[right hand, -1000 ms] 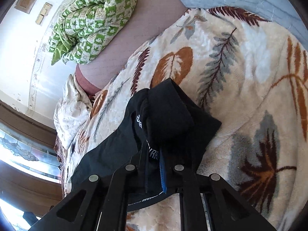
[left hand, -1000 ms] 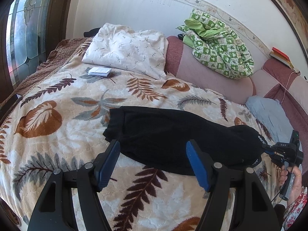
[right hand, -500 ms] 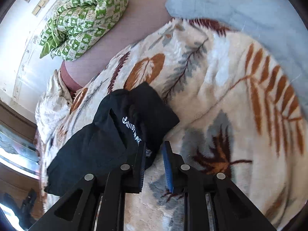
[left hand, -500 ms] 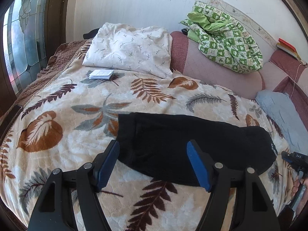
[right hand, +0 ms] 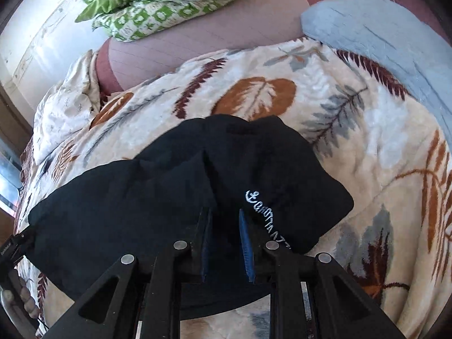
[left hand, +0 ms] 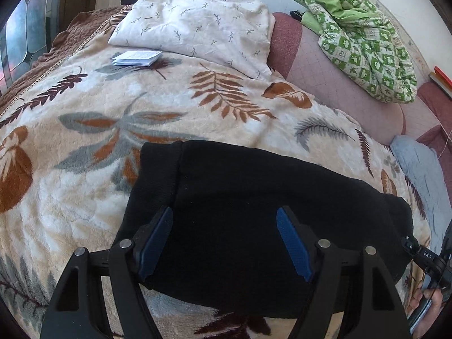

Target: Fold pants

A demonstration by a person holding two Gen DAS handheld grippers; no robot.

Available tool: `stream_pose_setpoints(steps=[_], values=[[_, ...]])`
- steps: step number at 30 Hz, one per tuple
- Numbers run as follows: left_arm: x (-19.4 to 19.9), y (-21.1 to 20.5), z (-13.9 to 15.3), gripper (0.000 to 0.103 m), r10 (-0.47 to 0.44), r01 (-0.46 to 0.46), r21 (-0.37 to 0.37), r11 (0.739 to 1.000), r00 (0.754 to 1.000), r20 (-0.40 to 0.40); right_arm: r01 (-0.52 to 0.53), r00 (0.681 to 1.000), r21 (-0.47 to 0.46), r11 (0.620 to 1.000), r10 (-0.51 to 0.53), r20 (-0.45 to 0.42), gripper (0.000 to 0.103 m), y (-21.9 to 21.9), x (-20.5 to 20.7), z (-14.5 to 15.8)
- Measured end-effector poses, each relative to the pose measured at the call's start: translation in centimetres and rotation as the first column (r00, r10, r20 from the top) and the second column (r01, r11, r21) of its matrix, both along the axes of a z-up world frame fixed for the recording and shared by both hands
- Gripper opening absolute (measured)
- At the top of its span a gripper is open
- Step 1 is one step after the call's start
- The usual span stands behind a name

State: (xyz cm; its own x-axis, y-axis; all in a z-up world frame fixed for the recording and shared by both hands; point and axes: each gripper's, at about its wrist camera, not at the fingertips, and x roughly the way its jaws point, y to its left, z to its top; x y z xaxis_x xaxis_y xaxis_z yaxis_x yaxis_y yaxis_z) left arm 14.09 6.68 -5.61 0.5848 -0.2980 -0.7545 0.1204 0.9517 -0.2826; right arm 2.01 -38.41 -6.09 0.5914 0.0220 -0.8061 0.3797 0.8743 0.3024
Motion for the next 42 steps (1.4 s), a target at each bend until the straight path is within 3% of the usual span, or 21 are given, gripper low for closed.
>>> stream_pose_setpoints(steps=[3, 7, 10, 12, 15, 22, 29, 42], values=[[-0.1, 0.1, 0.2, 0.075, -0.021, 0.021, -0.005, 1.000, 1.000, 0.001, 0.020, 0.999, 0.098, 0.995, -0.023, 0.032, 0.019, -1.2, -0.3, -0.9], [-1.4, 1.2, 2.5, 0.075, -0.003, 0.004, -0.052, 0.999, 1.000, 0.012, 0.013, 0.999, 0.102, 0.995, -0.018, 0.044, 0.022, -1.1, -0.6, 0.4], [-3.6, 1.6, 4.8, 0.076, 0.041, -0.043, 0.028, 0.999, 0.997, 0.061, 0.015, 0.996, 0.043, 0.999, -0.018, 0.087, 0.029, -0.3, -1.6, 2.4], [-5.4, 1.6, 6.3, 0.076, 0.064, -0.073, 0.097, 0.993, 0.993, 0.096, 0.000, 0.993, 0.011, 1.000, -0.001, 0.116, 0.046, 0.5, -2.5, 3.7], [-8.1, 1.0, 8.0, 0.076, 0.072, -0.103, 0.198, 0.975, 0.985, 0.159, -0.019, 0.989, -0.044, 0.999, 0.026, 0.147, 0.057, 1.8, -3.8, 5.1], [-11.6, -0.1, 9.7, 0.077, 0.052, -0.117, 0.300, 0.947, 0.975, 0.217, -0.098, 0.983, -0.091, 0.991, 0.111, 0.144, 0.060, 5.1, -4.9, 5.9], [-12.5, -0.7, 9.9, 0.077, 0.035, -0.103, 0.305, 0.947, 0.975, 0.221, -0.190, 0.968, -0.140, 0.972, 0.209, 0.138, 0.060, 8.4, -4.8, 6.2], [-11.6, 0.2, 8.5, 0.077, 0.056, -0.105, 0.276, 0.955, 0.982, 0.180, -0.257, 0.953, -0.182, 0.949, 0.280, 0.114, 0.061, 10.8, -3.4, 6.5]])
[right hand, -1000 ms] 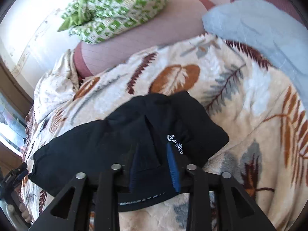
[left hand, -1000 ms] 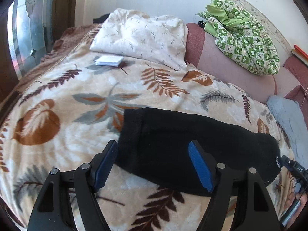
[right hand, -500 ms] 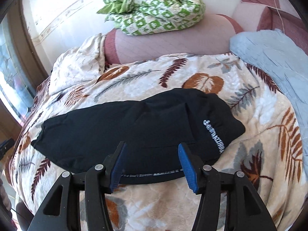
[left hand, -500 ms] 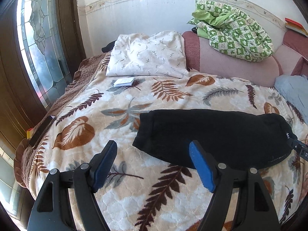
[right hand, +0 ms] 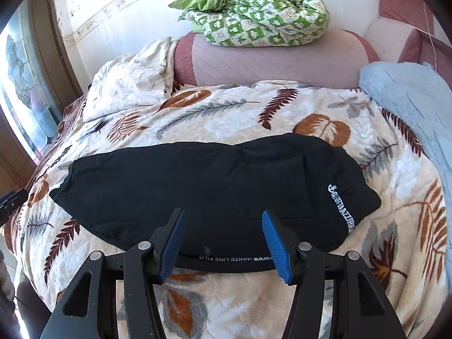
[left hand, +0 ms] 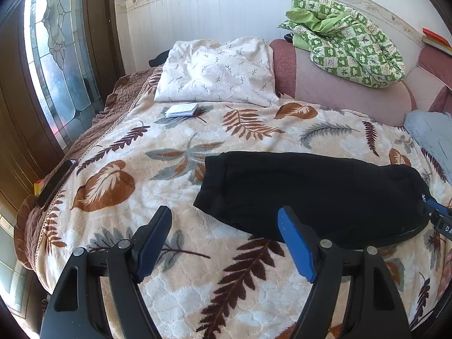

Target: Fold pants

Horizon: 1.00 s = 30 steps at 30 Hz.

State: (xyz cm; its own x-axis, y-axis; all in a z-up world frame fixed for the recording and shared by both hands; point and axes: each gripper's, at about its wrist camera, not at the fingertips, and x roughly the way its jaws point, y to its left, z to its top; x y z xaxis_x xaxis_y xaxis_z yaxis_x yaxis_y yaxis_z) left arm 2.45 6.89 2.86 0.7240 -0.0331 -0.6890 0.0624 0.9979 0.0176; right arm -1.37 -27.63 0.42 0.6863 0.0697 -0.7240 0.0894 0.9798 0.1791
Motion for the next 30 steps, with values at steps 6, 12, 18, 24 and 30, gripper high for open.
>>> stream_pose_setpoints(steps=[6, 12, 18, 24, 30], values=[[0.9, 2.5, -1.9, 0.077, 0.021, -0.026, -0.103, 0.994, 0.999, -0.043, -0.096, 0.995, -0.020, 0.995, 0.096, -0.017, 0.061, 2.8, 2.4, 0.4], [2.4, 4.7, -4.0, 0.077, 0.036, -0.053, -0.201, 0.978, 0.996, -0.087, -0.255, 0.965, 0.007, 0.967, 0.255, -0.058, 0.062, 7.6, 6.9, 0.6], [5.4, 5.8, -5.6, 0.077, 0.021, -0.059, -0.341, 0.938, 0.993, -0.116, -0.399, 0.912, 0.065, 0.915, 0.403, -0.080, 0.062, 13.1, 12.3, 0.9], [7.3, 6.7, -7.8, 0.077, 0.015, -0.072, -0.445, 0.893, 0.991, -0.129, -0.556, 0.821, 0.077, 0.828, 0.561, -0.104, 0.065, 18.8, 18.3, 0.9], [7.9, 8.7, -9.8, 0.077, 0.013, -0.084, -0.550, 0.831, 0.991, -0.131, -0.694, 0.696, 0.079, 0.716, 0.694, -0.185, 0.069, 24.6, 23.8, -0.6]])
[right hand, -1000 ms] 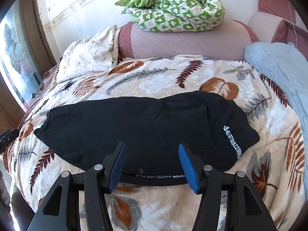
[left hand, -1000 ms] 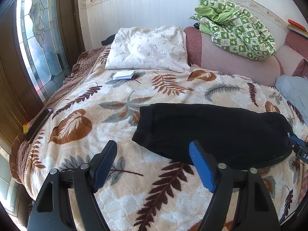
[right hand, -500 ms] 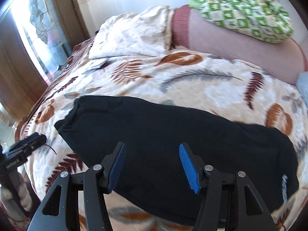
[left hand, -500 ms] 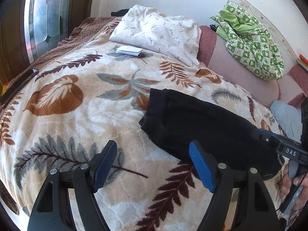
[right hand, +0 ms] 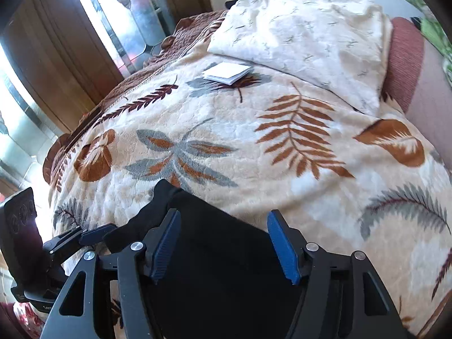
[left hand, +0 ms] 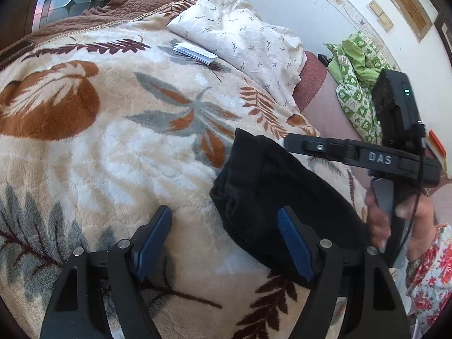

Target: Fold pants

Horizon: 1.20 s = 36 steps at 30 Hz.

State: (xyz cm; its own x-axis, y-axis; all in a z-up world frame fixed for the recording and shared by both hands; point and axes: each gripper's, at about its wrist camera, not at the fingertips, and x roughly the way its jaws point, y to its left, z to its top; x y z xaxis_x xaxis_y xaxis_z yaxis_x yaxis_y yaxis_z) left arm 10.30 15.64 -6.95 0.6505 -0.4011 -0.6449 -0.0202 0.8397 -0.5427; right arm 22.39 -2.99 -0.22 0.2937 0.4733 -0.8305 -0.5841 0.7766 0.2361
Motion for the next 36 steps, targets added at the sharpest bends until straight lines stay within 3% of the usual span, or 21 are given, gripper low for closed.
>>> stream_pose_setpoints(steps=[4, 9, 11, 14, 16, 18, 20, 36], values=[[0.2, 0.1, 0.0, 0.077, -0.008, 0.008, -0.019, 1.000, 1.000, 0.013, -0.082, 0.992, 0.027, 0.996, 0.084, -0.094, 0.069, 2.4, 2.8, -1.8], [0.4, 0.1, 0.1, 0.078, -0.016, 0.017, -0.016, 1.000, 1.000, 0.018, -0.194, 0.952, 0.059, 0.979, 0.202, -0.228, 0.072, 4.9, 3.7, -4.5], [0.5, 0.1, 0.1, 0.078, -0.017, 0.018, -0.021, 1.000, 1.000, 0.021, -0.231, 0.949, 0.052, 0.972, 0.237, -0.210, 0.078, 5.5, 3.0, -4.6], [0.6, 0.1, 0.1, 0.078, -0.018, 0.018, -0.024, 1.000, 1.000, 0.023, -0.275, 0.939, 0.023, 0.961, 0.273, -0.209, 0.078, 6.5, 2.1, -4.5], [0.5, 0.2, 0.1, 0.078, -0.020, 0.021, -0.033, 0.999, 0.999, 0.027, -0.334, 0.931, -0.051, 0.941, 0.321, -0.176, 0.068, 7.6, 0.9, -4.4], [0.5, 0.3, 0.2, 0.078, -0.024, 0.026, -0.048, 0.999, 0.999, 0.030, -0.373, 0.922, -0.105, 0.922, 0.356, -0.152, 0.037, 8.5, -0.2, -4.2], [0.5, 0.2, 0.3, 0.078, -0.030, 0.031, -0.049, 0.998, 0.999, 0.032, -0.382, 0.917, -0.103, 0.918, 0.364, -0.160, 0.029, 8.6, -0.7, -3.8], [2.2, -1.0, 1.1, 0.079, -0.132, 0.145, -0.105, 0.984, 0.984, 0.121, -0.350, 0.936, -0.071, 0.934, 0.346, -0.067, 0.025, 6.4, -2.5, 2.2]])
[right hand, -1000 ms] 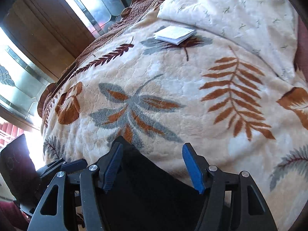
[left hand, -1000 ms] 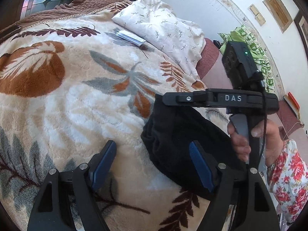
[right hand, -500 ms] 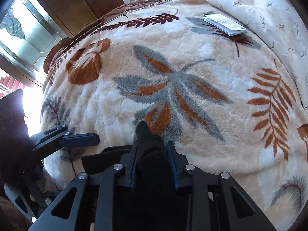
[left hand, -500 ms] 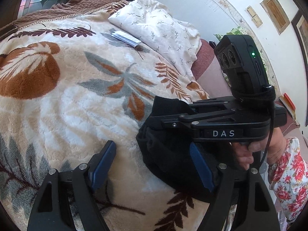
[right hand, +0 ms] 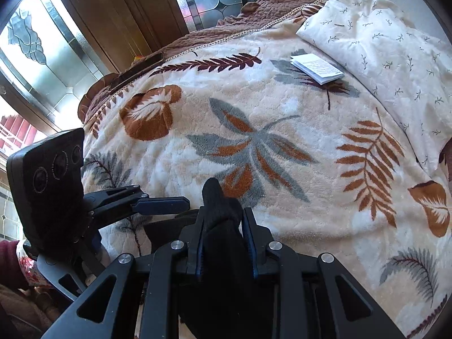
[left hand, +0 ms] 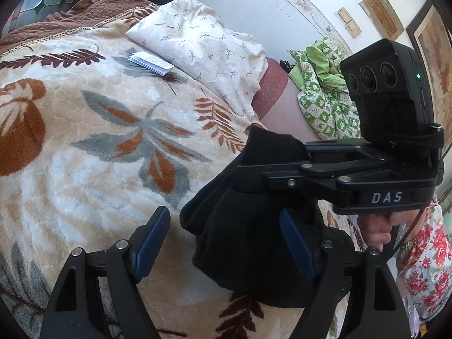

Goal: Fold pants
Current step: 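Grasp the pants end with the left gripper while the right gripper grasps beside it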

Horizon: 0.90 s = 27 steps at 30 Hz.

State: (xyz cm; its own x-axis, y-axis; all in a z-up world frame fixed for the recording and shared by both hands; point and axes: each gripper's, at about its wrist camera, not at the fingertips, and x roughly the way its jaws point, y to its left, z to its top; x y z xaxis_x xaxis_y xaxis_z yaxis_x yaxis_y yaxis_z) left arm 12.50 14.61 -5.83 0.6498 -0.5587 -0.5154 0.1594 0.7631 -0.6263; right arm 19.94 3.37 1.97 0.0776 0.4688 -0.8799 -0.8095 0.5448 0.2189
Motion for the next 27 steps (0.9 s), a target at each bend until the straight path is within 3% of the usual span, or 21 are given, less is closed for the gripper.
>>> stream_pose_setpoints(steps=[9, 11, 14, 22, 27], values=[[0.1, -0.2, 0.0, 0.081, -0.057, 0.058, -0.066, 0.996, 0.998, 0.021, -0.012, 0.999, 0.051, 0.999, 0.013, -0.031, 0.025, -1.3, -1.2, 1.8], [0.0, -0.6, 0.4, 0.052, -0.097, 0.100, -0.075, 0.992, 0.995, 0.039, -0.007, 0.999, 0.059, 0.998, 0.010, -0.044, 0.025, -1.5, -1.3, 1.9], [-0.7, -1.6, 1.5, 0.039, -0.117, 0.118, -0.019, 0.993, 0.991, 0.063, -0.001, 0.999, 0.045, 0.999, 0.003, -0.043, 0.025, -1.7, -1.4, 1.8], [-2.4, -4.0, 4.1, 0.034, -0.124, 0.120, 0.054, 0.991, 0.988, 0.094, 0.047, 0.998, 0.111, 0.993, -0.041, -0.055, 0.025, -4.1, -2.0, 2.8], [-2.2, -7.2, 5.1, 0.034, -0.153, 0.150, 0.042, 0.988, 0.985, 0.084, 0.092, 0.995, 0.140, 0.986, -0.086, -0.052, 0.026, -7.6, -2.6, 3.6]])
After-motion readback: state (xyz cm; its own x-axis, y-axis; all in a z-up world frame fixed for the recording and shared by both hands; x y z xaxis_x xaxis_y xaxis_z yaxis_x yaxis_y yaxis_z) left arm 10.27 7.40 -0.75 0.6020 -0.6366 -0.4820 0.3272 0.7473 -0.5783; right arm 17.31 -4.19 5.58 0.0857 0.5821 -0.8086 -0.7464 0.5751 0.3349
